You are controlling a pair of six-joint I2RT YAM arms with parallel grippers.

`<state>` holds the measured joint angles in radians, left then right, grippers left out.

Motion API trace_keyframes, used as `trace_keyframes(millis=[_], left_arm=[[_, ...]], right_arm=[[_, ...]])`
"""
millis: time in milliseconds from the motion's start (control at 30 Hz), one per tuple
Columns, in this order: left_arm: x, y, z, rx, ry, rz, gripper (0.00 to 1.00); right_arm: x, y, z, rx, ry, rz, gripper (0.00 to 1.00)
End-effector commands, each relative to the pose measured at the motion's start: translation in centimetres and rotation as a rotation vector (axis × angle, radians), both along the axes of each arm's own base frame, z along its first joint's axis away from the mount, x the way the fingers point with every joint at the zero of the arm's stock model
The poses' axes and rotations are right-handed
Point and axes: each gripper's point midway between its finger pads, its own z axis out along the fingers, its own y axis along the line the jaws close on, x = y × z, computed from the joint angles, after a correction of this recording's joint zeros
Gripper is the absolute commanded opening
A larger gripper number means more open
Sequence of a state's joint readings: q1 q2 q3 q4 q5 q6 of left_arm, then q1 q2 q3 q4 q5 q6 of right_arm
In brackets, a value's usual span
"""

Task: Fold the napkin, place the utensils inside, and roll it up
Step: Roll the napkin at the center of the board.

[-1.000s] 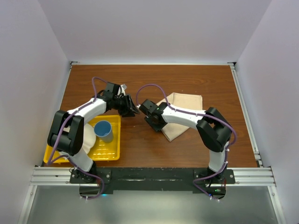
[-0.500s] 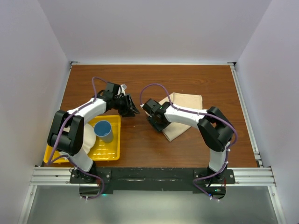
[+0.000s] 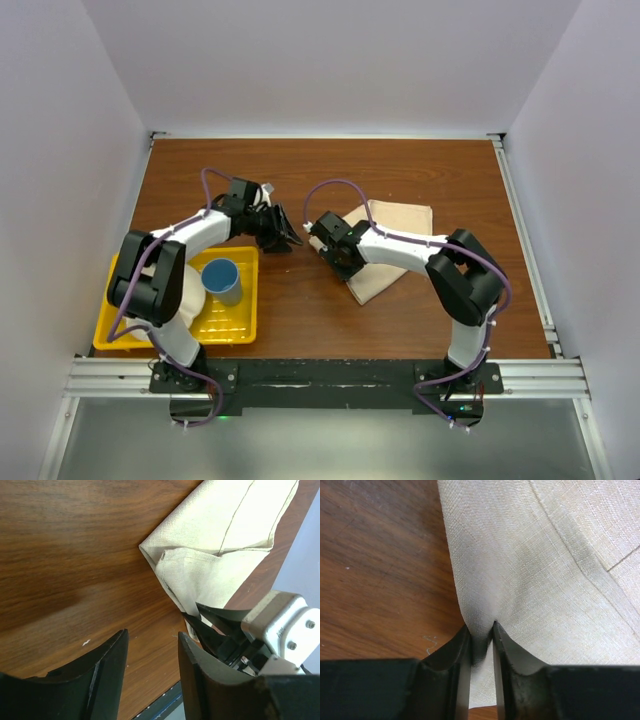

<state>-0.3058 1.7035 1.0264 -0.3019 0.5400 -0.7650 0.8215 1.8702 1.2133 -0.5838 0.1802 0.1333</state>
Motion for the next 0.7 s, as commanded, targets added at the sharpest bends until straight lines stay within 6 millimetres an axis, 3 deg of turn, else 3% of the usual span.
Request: trace_keyframes(millis=[0,200,400,667], left_arm=[[1.2,-1.6,1.2,-0.084,-0.013,0.015,0.50],[1.6,-4.1,0.3,-0.102,0.041,0.023,0.52],[2.3,-4.2,0.0,-0.124,0.048,0.105,0.55],[2.4,-5.2,-0.7,-0.206,0.081,0.142,0.62]], right_arm=[[-1.9,-1.4,-4.8,-0.030,0.111,-0.016,0.15],[-1.8,-1.7,-5.0,-0.020,0.128,-0.014,0.00],[-1.4,-1.4,-3.7,0.010,0.121,-0.019,0.00],[0.2,0.1,0.0,0.095,0.078,-0.027,0.00]])
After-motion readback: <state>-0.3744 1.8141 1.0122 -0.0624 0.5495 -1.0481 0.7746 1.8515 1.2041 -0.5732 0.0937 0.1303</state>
